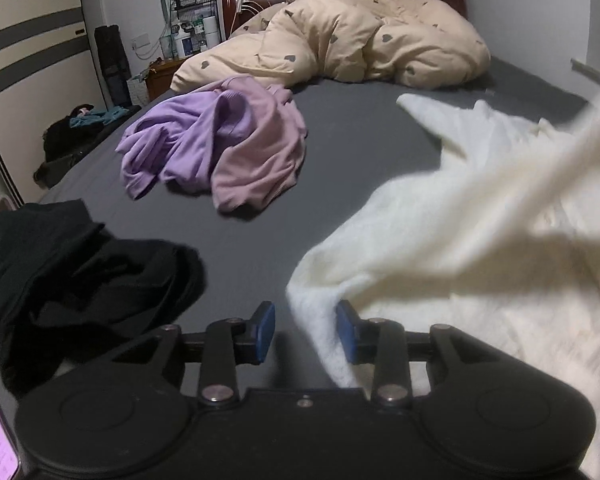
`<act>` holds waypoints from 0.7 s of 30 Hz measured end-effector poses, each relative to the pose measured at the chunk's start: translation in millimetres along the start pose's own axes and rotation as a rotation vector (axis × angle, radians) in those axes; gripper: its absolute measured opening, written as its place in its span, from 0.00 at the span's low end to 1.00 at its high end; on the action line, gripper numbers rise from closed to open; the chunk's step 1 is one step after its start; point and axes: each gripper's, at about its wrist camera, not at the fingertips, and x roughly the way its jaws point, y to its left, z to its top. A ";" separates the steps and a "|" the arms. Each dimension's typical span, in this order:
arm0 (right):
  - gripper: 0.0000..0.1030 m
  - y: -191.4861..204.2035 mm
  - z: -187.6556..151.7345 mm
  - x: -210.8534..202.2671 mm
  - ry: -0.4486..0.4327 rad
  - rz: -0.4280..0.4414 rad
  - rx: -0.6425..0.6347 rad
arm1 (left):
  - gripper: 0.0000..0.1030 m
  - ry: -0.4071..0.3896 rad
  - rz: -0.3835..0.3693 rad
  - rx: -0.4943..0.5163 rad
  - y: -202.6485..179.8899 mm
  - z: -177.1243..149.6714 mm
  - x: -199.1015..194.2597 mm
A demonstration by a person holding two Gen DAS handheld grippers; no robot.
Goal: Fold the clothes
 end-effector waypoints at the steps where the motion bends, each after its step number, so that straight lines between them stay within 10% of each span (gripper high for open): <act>1: 0.02 -0.8 -5.3 -10.8 0.008 -0.017 -0.010 | 0.34 0.001 0.001 0.005 2.2 -2.8 -0.3; 10: 0.02 -87.9 -86.9 -58.7 0.295 -0.437 0.138 | 0.38 -0.042 -0.018 0.092 5.9 -1.6 -5.4; 21: 0.03 -105.9 -108.6 -60.6 0.341 -0.463 0.184 | 0.42 -0.099 -0.005 0.282 -17.2 2.2 -3.4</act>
